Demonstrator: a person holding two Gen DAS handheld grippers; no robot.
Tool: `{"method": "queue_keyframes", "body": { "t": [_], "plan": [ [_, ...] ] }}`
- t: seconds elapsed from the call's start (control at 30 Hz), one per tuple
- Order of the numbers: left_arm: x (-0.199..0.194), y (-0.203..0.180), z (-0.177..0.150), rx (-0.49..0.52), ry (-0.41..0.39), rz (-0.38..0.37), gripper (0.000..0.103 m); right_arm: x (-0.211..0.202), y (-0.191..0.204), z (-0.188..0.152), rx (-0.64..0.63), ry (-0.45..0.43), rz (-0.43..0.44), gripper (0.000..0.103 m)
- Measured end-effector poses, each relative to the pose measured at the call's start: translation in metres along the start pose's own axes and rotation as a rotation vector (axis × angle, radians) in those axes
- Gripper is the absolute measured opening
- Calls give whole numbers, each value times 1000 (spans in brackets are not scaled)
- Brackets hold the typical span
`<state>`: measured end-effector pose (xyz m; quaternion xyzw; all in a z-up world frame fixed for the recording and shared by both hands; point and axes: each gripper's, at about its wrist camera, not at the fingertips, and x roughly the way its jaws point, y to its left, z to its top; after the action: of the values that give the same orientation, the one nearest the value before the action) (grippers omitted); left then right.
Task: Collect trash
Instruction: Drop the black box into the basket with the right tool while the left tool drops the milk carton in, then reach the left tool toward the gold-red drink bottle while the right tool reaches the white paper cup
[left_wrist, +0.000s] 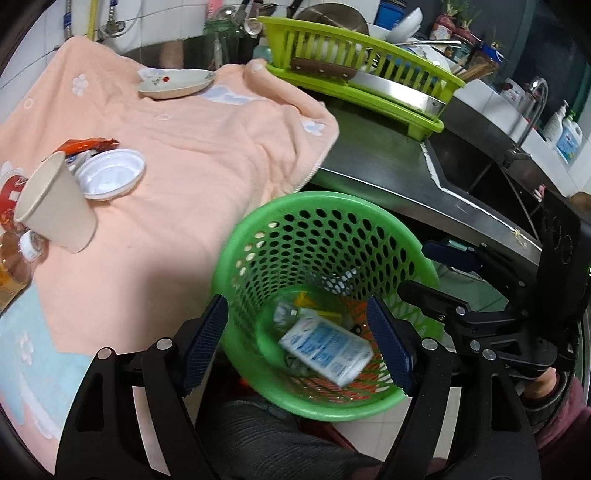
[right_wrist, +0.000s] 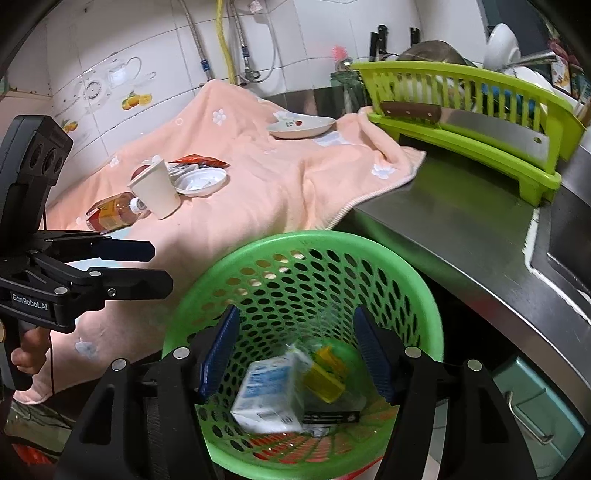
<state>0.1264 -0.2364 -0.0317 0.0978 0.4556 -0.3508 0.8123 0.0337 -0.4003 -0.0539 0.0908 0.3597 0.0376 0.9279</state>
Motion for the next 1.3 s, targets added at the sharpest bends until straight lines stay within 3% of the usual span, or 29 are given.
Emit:
{"method": "queue_keyframes", "body": {
  "t": [0.7, 1.3],
  "plan": [
    [-64, 114, -13, -179, -90, 171, 76, 37, 81, 52, -163, -16, 119, 69],
    [-104, 209, -32, -294, -115, 309, 77, 107, 178, 110, -339, -18, 233, 75]
  ]
}}
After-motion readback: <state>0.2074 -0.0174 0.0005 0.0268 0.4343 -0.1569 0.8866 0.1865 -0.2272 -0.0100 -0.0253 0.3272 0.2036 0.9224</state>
